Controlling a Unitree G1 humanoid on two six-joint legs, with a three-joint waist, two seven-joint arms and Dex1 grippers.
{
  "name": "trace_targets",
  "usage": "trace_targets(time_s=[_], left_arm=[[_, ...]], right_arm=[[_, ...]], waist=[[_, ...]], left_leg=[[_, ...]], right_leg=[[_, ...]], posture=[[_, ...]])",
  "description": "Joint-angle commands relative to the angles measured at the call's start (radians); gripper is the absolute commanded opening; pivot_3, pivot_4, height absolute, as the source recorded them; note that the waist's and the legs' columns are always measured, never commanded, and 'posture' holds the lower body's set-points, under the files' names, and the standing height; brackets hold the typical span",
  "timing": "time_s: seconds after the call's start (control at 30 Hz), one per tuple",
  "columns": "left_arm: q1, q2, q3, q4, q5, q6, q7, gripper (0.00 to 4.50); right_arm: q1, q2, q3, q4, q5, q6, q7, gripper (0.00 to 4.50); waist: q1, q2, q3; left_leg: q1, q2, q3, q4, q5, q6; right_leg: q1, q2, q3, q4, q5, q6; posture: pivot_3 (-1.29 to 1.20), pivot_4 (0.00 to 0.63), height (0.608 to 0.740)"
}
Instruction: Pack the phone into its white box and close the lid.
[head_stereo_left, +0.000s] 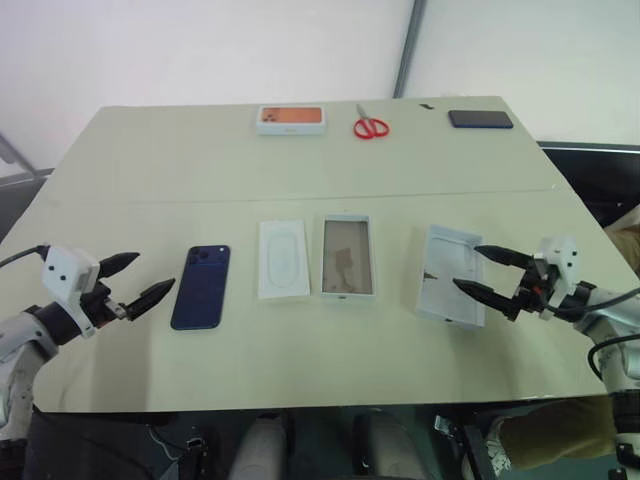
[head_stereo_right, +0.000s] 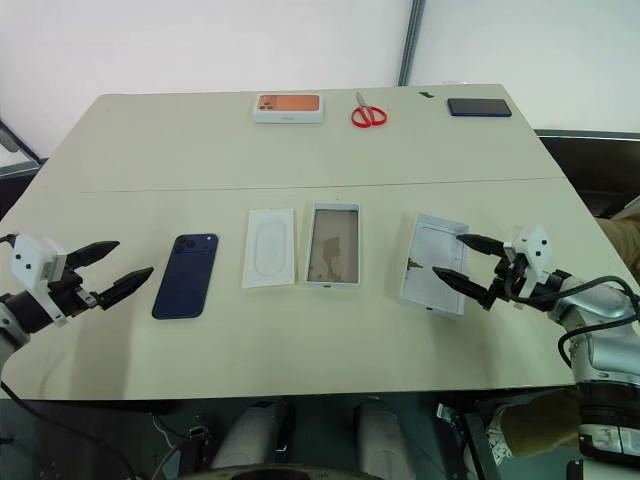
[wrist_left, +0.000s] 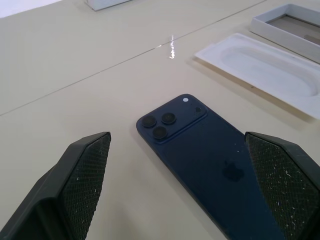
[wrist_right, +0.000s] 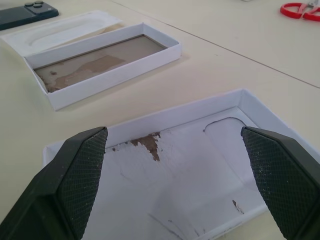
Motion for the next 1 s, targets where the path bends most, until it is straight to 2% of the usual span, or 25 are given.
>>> trace_targets(time_s=[0.03,0.27,1.0], left_arm=[[-0.006,-0.011,0.044,0.003,0.009,-0.063,0.017,4.50],[-0.013,-0.001,0.040,-0.011,-0.040,0.010,0.013,4.50],[0.002,-0.004,0.017,0.032,-0.023,-0.017,-0.029,4.50]], right_arm=[[-0.017,-0.003,-0.004,0.010,-0.003,-0.026,0.009,4.46],[0.003,-0.005,-0.006,0.018,-0.015,-0.051,0.017,4.46],[0.015,-0.001,-0.003,0.025,-0.022,-0.067,0.021,4.46]], waist=[[0.000,0.000,0.000],[0.000,0.000,0.000],[0.000,0.000,0.000]], left_leg=[[0.000,0.000,0.000,0.000,0.000,0.000],[0.000,0.000,0.001,0.000,0.000,0.000],[0.001,0.000,0.001,0.000,0.000,0.000]], right_leg=[[0.000,0.000,0.000,0.000,0.000,0.000],[0.000,0.000,0.001,0.000,0.000,0.000],[0.000,0.000,0.001,0.000,0.000,0.000]], posture=[[0.00,0.150,0.740],[0.00,0.150,0.740],[0.00,0.150,0.740]])
